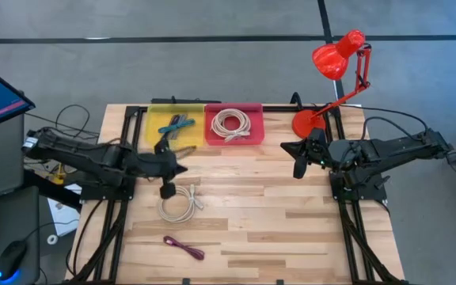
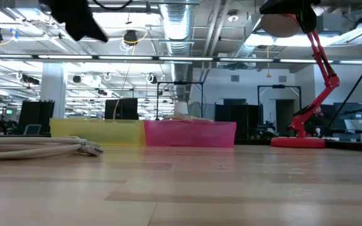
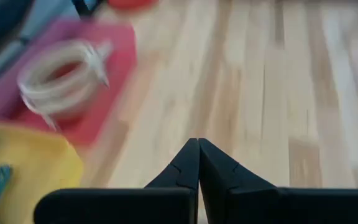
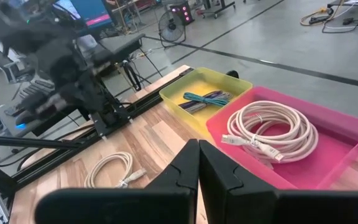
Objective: Pick & Place USB Port
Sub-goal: Put the brown HDMI cable into the pink bin
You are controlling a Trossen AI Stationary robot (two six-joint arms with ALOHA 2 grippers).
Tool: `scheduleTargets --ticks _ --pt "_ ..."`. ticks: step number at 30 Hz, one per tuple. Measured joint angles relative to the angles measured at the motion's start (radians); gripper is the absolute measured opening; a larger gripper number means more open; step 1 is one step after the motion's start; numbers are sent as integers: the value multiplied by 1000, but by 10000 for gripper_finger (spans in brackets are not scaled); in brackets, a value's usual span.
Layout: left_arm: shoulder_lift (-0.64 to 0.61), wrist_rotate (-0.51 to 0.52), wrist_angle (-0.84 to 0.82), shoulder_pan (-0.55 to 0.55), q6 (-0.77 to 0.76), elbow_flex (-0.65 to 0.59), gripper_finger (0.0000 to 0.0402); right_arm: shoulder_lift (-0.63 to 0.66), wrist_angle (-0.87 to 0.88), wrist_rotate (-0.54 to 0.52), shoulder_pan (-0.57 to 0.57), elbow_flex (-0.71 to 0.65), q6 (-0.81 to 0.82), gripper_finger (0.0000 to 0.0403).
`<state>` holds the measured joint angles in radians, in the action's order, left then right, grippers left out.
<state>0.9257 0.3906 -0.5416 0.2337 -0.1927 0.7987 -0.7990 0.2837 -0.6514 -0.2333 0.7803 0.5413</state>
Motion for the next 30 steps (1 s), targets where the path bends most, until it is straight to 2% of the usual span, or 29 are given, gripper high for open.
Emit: scheduleTargets --ticks 5,11,20,30 --pt "77 -68 -132 55 -6 48 9 0 4 0 -1 0 1 1" --pt "86 -110 -141 65 -7 51 29 0 45 0 -1 0 2 1" --pt "157 -107 -208 64 102 51 98 0 57 0 -1 0 2 1" --pt "293 -108 -228 54 108 -6 157 0 60 0 -1 0 1 1"
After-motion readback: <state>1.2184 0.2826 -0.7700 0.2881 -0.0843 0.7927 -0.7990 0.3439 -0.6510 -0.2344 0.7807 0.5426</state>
